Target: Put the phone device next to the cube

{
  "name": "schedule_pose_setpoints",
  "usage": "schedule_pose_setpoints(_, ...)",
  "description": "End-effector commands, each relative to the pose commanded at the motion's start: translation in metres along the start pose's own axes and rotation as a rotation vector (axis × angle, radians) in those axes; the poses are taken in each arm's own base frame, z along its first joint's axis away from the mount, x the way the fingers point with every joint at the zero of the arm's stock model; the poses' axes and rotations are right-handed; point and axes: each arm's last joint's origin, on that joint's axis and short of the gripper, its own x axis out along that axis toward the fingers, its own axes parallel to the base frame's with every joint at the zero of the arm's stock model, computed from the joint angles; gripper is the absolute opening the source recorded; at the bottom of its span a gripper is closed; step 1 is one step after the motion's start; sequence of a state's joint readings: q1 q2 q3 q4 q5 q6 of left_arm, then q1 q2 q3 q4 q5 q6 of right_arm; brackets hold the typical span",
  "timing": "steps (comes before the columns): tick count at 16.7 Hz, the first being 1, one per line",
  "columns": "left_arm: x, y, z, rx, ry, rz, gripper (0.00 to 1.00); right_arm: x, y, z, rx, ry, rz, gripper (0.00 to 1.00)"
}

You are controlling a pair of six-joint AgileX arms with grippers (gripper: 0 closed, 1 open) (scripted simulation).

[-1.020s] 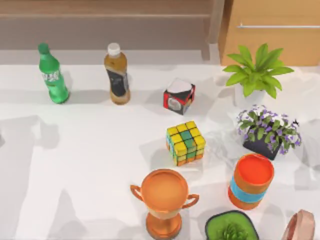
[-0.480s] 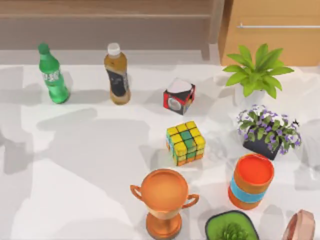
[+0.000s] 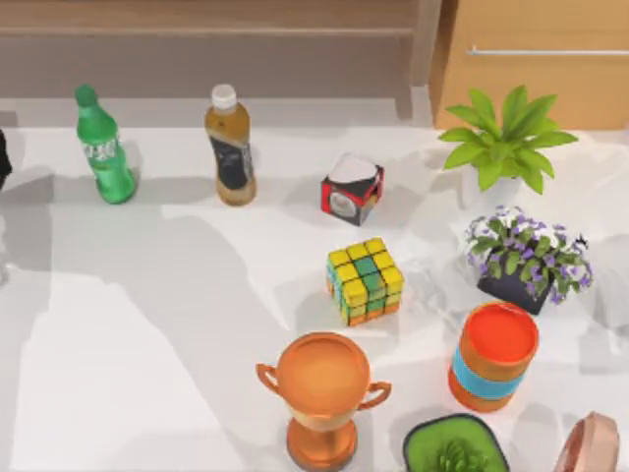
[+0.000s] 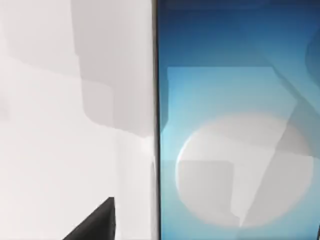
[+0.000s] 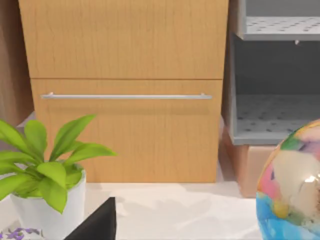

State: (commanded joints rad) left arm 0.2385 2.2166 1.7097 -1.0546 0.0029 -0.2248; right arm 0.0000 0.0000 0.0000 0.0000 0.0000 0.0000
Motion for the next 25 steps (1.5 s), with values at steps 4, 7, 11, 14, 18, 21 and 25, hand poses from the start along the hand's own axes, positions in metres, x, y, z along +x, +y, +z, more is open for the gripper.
schedule_pose_setpoints(4, 0.003, 0.0, 0.002, -0.003, 0.009, 0.002, 1.0, 0.0, 0.0, 0.0, 0.0, 0.0, 0.0, 1.0)
schedule_pose_setpoints(7, 0.004, -0.002, 0.001, 0.003, 0.009, 0.002, 1.0, 0.0, 0.0, 0.0, 0.0, 0.0, 0.0, 1.0)
schedule_pose_setpoints(11, 0.027, 0.0, 0.002, -0.003, 0.009, 0.002, 1.0, 0.0, 0.0, 0.0, 0.0, 0.0, 0.0, 1.0)
schedule_pose_setpoints(14, 0.042, 0.0, 0.001, -0.003, 0.009, 0.002, 1.0, 0.0, 0.0, 0.0, 0.0, 0.0, 0.0, 1.0)
schedule_pose_setpoints(18, 0.043, 0.0, 0.001, -0.003, 0.009, 0.002, 1.0, 0.0, 0.0, 0.0, 0.0, 0.0, 0.0, 1.0)
schedule_pose_setpoints(21, 0.043, 0.0, 0.001, -0.003, 0.009, 0.002, 0.77, 0.0, 0.0, 0.0, 0.0, 0.0, 0.0, 1.0)
schedule_pose_setpoints(25, 0.043, 0.0, 0.001, -0.003, 0.009, 0.002, 0.47, 0.0, 0.0, 0.0, 0.0, 0.0, 0.0, 1.0)
